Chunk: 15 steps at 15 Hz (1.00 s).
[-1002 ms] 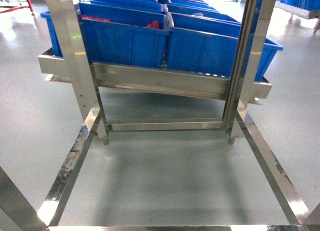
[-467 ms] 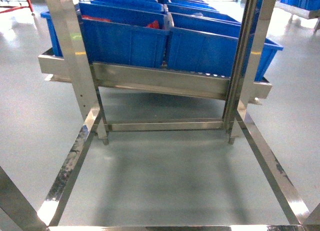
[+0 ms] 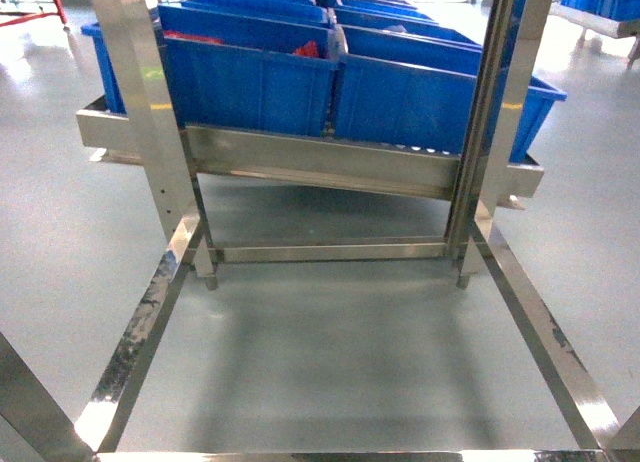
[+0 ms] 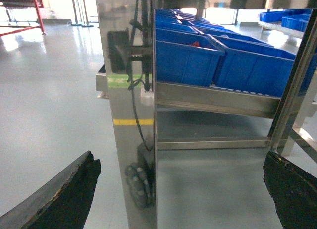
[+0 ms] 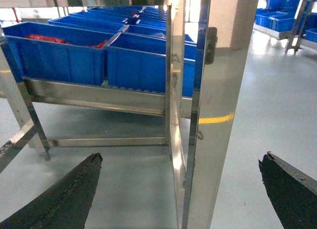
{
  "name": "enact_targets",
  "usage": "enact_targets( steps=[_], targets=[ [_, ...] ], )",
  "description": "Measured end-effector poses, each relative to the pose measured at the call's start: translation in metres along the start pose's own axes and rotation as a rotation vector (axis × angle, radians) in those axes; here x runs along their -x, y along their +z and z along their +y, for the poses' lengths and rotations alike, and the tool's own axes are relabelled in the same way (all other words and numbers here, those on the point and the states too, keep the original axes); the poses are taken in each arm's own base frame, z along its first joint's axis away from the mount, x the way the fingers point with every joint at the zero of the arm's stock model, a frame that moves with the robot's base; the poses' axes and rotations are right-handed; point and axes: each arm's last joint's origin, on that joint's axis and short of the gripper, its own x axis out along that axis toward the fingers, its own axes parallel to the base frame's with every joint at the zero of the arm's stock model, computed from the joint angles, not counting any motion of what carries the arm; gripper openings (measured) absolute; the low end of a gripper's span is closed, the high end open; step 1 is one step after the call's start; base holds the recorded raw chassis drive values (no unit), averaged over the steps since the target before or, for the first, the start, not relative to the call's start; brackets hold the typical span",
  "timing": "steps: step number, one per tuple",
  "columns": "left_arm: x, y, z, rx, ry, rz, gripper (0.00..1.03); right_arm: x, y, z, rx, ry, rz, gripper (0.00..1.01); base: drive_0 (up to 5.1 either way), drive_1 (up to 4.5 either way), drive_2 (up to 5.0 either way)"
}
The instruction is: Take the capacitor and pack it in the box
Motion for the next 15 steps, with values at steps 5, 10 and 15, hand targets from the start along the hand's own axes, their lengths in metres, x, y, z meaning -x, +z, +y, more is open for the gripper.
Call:
enact_targets(
  steps=[5, 10, 15],
  targets=[
    [0.0, 0.0, 0.0, 0.0, 0.0, 0.0, 0.98, 0.0, 0.0, 0.0, 0.0, 0.0, 0.0, 0.98, 0.0, 0.0, 0.0],
    [0.0, -0.0004, 0.0, 0.0, 0.0, 0.004, 0.98, 0.0, -0.0001, 0.0, 0.0, 0.0, 0.002, 0.98, 0.0, 0.0, 0.0],
    [0.0, 0.0, 0.0001, 0.0, 0.002, 0.0, 0.98, 0.0, -0.0001, 0.0, 0.0, 0.0, 0.001, 0.98, 0.0, 0.0, 0.0]
  ],
)
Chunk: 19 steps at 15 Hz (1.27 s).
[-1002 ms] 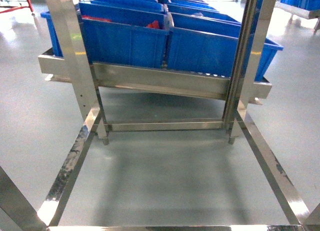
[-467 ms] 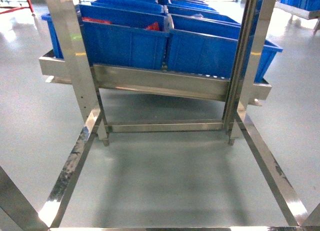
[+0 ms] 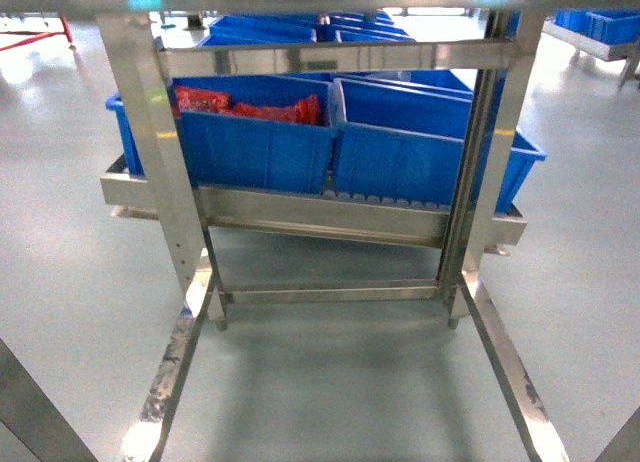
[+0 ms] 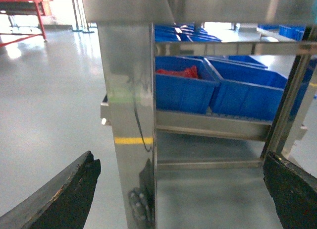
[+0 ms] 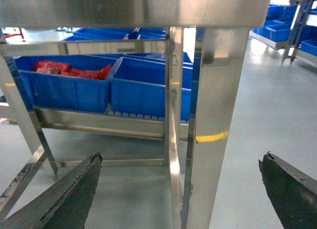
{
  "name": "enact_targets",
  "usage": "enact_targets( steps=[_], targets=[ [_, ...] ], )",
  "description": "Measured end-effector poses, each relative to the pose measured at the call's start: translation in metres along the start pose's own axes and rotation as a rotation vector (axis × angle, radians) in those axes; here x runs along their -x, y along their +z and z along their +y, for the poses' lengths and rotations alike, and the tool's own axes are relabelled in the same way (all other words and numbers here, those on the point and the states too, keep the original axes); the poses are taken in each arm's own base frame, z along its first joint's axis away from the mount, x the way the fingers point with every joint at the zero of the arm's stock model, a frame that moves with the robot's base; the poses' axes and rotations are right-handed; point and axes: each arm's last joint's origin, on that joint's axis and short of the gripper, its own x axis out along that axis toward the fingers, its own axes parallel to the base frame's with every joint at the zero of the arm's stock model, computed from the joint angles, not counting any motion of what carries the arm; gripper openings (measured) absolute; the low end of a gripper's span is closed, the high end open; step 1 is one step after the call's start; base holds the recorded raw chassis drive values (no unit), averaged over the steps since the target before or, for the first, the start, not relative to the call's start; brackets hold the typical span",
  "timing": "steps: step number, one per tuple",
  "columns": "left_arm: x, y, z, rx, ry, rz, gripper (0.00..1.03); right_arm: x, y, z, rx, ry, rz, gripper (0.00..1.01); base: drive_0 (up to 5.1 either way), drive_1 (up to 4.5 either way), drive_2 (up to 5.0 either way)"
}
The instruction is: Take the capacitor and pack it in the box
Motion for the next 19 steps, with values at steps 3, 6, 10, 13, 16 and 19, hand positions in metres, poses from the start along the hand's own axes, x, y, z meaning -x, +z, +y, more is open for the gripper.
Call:
enact_targets(
  steps=[3, 6, 10, 13, 16, 19],
  targets=[
    [0.0, 0.0, -0.0001, -0.001, -0.003, 0.0, 0.98, 0.0, 0.0, 0.0, -0.001, -0.001, 0.0, 0.98, 0.0, 0.0, 0.0],
    [0.0, 0.0, -0.0001, 0.0, -0.003, 0.0, 0.98, 0.0, 0.0, 0.0, -0.001, -0.001, 0.0, 0.98, 0.0, 0.0, 0.0],
    [0.0, 0.0, -0.0001, 0.0, -0.003, 0.0, 0.98, 0.0, 0.0, 0.0, -0.001, -0.001, 0.0, 0.98, 0.0, 0.0, 0.0],
    [0.0, 0.0, -0.0001, -0.001, -0.003, 0.0, 0.98, 0.0, 0.0, 0.0, -0.001, -0.001, 0.0, 0.98, 0.0, 0.0, 0.0],
    [0.0, 0.0003, -0.0001, 0.0, -0.002, -0.003, 0.98, 0.0, 0.0005, 0.0, 0.0, -0.001, -0.005, 0.98, 0.0, 0.0, 0.0],
    [0.0, -0.0001, -0.0001, 0.0, -0.002, 0.001, 0.98, 0.0, 0.0003, 0.0, 0.0, -0.001, -0.003, 0.98, 0.0, 0.0, 0.0]
  ],
)
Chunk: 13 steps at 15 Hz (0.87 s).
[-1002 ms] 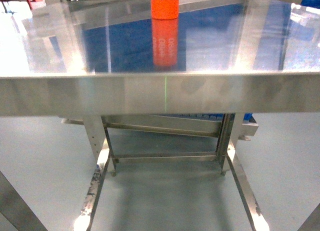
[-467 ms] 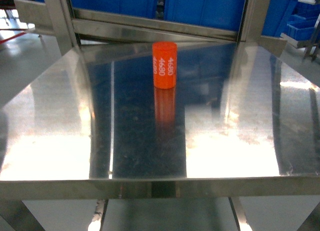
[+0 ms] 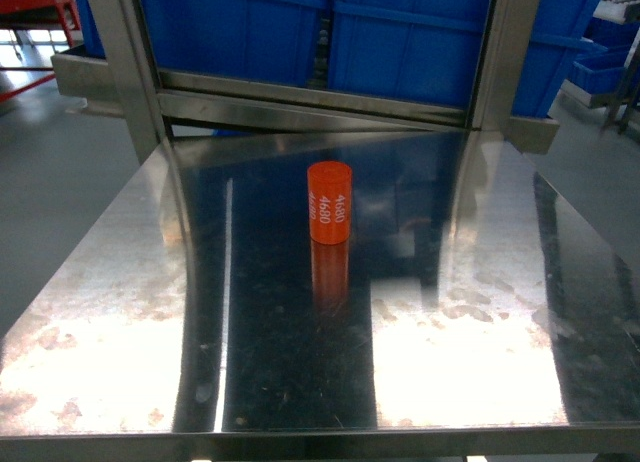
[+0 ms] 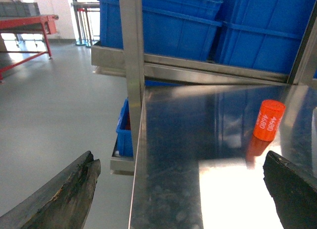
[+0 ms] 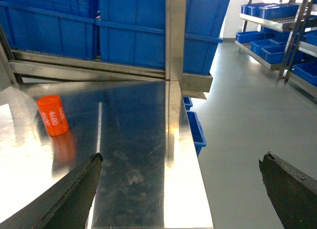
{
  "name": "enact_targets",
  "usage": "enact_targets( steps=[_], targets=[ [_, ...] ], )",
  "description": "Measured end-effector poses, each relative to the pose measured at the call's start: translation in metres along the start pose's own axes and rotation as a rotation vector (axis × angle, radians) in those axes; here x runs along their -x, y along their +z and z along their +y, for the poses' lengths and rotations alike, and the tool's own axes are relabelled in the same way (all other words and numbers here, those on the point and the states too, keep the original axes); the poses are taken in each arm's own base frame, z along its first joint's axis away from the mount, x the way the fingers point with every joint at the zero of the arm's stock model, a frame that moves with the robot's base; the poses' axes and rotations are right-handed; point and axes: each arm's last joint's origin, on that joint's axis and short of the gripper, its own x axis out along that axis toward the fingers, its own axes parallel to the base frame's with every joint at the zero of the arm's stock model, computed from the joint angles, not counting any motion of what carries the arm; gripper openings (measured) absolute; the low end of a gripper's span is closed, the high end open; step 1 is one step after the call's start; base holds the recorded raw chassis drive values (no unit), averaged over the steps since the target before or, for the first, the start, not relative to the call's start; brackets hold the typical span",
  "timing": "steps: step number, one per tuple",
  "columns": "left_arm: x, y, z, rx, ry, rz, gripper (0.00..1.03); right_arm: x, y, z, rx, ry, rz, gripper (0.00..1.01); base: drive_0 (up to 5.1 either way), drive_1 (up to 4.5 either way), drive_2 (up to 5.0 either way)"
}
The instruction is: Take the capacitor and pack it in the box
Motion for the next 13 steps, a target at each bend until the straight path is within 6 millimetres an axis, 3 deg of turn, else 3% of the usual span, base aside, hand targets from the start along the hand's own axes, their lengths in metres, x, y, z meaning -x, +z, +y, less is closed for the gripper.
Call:
enact_targets(
  steps=[13],
  targets=[
    [0.0, 0.0001, 0.0, 0.0, 0.0, -0.001, 0.98, 0.0, -0.0003, 0.0, 0.0, 0.0, 0.003, 0.98, 0.0, 0.0, 0.0]
  ],
)
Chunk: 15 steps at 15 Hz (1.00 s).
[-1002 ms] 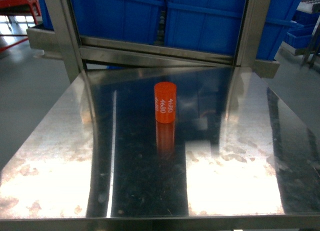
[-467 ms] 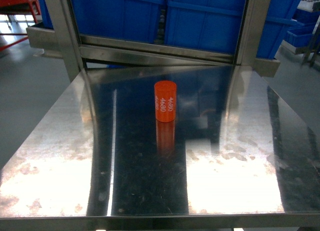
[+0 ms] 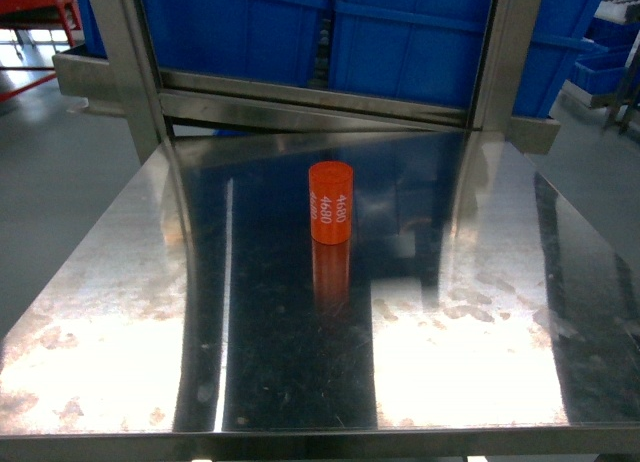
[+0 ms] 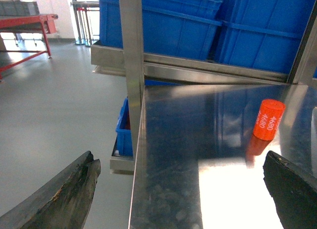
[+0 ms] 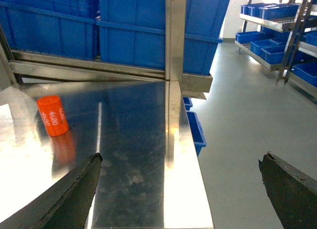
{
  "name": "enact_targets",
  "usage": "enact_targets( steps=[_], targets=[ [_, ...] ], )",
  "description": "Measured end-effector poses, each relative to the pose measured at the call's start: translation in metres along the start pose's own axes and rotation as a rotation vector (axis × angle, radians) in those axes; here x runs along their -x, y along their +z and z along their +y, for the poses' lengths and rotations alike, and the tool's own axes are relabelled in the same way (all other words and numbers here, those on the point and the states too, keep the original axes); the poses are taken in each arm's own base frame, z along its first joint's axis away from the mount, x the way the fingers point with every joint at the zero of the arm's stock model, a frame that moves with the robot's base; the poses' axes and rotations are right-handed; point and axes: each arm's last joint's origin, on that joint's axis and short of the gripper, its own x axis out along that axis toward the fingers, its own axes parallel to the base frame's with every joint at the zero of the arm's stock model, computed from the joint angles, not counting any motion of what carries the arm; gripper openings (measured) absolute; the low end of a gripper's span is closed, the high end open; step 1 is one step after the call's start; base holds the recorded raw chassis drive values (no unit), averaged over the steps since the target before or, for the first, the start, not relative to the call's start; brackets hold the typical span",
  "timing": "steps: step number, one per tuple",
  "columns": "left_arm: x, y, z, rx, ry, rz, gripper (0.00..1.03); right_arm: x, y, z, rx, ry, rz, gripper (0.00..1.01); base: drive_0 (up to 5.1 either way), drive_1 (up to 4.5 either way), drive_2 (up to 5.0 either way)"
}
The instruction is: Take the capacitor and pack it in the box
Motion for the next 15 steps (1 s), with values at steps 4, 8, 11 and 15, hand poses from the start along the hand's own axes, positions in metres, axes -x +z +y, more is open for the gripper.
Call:
enact_targets(
  steps=[4, 8, 11, 15],
  targets=[
    [-0.01, 0.002, -0.004, 0.039, -0.034, 0.004, 0.98, 0.0, 0.0, 0.0, 0.0, 0.0, 0.0, 0.98, 0.0, 0.0, 0.0],
    [-0.114, 0.043, -0.037, 0.099, -0.042, -0.134, 0.98, 0.0, 0.0, 0.0, 0.0, 0.0, 0.0, 0.98, 0.0, 0.0, 0.0],
    [-0.143, 0.044, -0.051, 0.102, -0.074, -0.134, 0.98, 0.0, 0.0, 0.0, 0.0, 0.0, 0.0, 0.98, 0.0, 0.0, 0.0],
    [-0.237, -0.008, -0.11, 0.057, -0.155, 0.101, 0.98, 0.0, 0.0, 0.0, 0.0, 0.0, 0.0, 0.98, 0.0, 0.0, 0.0]
  ],
)
